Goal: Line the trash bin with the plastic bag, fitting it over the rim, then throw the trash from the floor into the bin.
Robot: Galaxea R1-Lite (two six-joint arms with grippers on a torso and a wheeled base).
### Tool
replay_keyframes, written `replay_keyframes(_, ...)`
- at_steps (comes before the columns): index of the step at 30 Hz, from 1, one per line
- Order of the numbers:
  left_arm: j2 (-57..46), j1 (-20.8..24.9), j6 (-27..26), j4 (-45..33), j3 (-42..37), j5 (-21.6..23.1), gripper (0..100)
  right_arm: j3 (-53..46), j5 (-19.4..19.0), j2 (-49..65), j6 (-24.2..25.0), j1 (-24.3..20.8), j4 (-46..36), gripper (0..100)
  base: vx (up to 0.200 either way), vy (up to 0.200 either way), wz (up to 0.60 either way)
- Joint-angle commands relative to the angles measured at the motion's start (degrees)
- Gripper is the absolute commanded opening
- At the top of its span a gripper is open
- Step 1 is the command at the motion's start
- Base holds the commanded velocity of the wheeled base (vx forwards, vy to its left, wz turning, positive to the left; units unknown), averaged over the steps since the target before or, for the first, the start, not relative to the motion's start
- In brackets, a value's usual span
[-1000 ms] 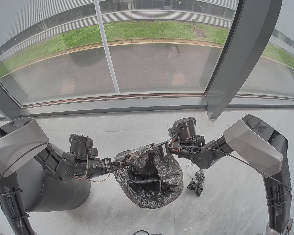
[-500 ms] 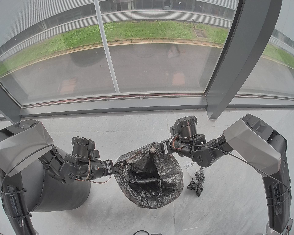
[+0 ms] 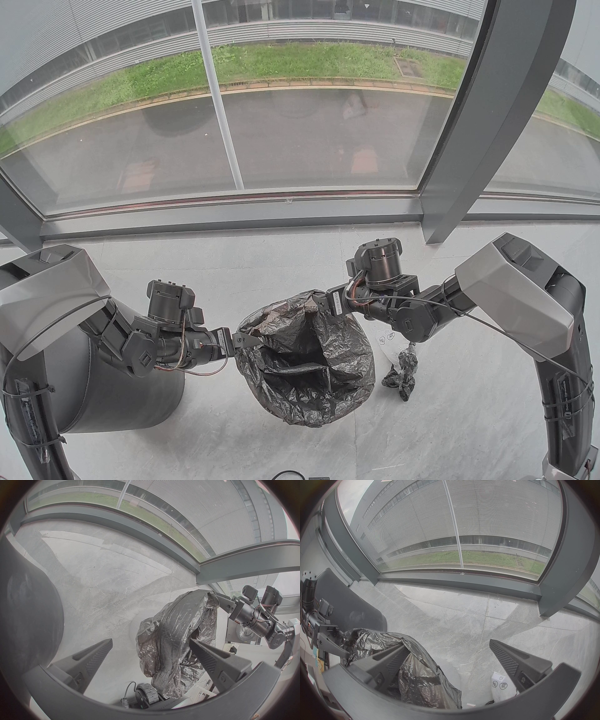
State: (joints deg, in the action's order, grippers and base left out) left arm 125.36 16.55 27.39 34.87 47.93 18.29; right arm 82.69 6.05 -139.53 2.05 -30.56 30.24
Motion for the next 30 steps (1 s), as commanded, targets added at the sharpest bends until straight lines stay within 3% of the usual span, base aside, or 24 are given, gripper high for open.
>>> replay_keyframes(1,0.9,-0.2,-0.1,0.2,0.1,-0.1,100,-0.3,0.0,0.2,0.1,0.0,0.2,100,0.000,0.000,0.00)
replay_keyframes(11,0.9,-0.6,0.2,0.6,-0.8,-9.4,100,-0.4,0.0,0.3,0.1,0.1,0.2,100,0.000,0.000,0.00)
replay_keyframes(30,2.5,-1.2,-5.2,0.6,-4.7,-12.5,100,-1.0,0.0,0.1,0.1,0.3,0.8,100,0.000,0.000,0.00)
